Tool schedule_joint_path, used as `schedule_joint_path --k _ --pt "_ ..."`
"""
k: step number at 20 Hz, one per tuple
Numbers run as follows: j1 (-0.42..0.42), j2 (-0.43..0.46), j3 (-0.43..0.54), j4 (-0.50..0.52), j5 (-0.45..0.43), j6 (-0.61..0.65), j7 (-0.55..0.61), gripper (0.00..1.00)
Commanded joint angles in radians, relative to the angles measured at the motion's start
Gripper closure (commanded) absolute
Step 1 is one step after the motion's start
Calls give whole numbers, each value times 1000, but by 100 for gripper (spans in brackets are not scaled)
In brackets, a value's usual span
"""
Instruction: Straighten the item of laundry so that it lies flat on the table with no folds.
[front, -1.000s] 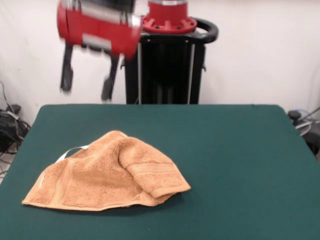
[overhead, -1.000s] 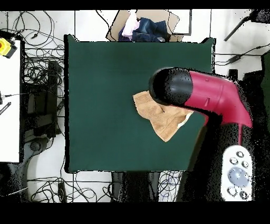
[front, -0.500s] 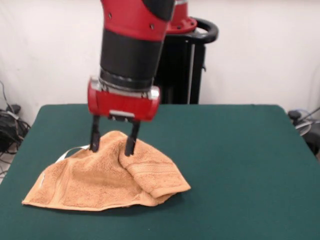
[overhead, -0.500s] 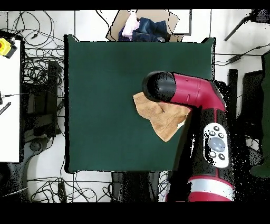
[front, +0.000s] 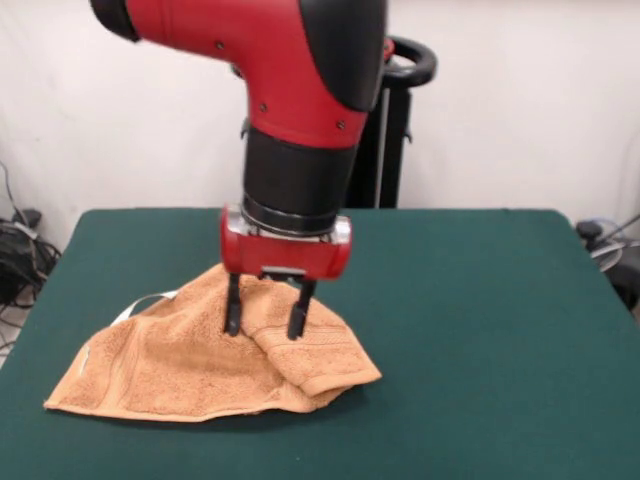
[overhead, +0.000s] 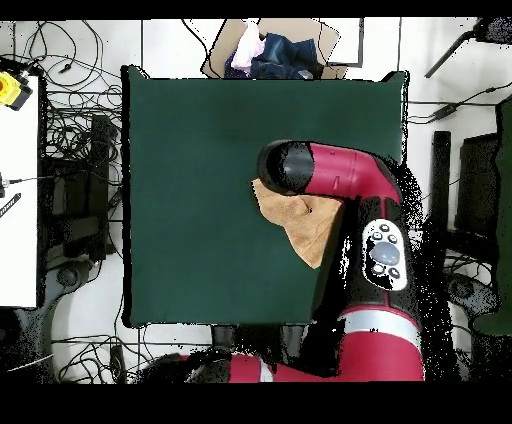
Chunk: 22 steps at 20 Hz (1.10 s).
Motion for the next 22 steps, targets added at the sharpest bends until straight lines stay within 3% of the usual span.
schedule_joint_path --k 1,11,18,22 --pt "48 29 30 12 30 -56 221 0" --pt "97 91 -11 -41 60 -141 314 0" --pt "159 207 -58 -133 126 -229 400 0" --pt "151 246 -62 -135 151 -273 389 0"
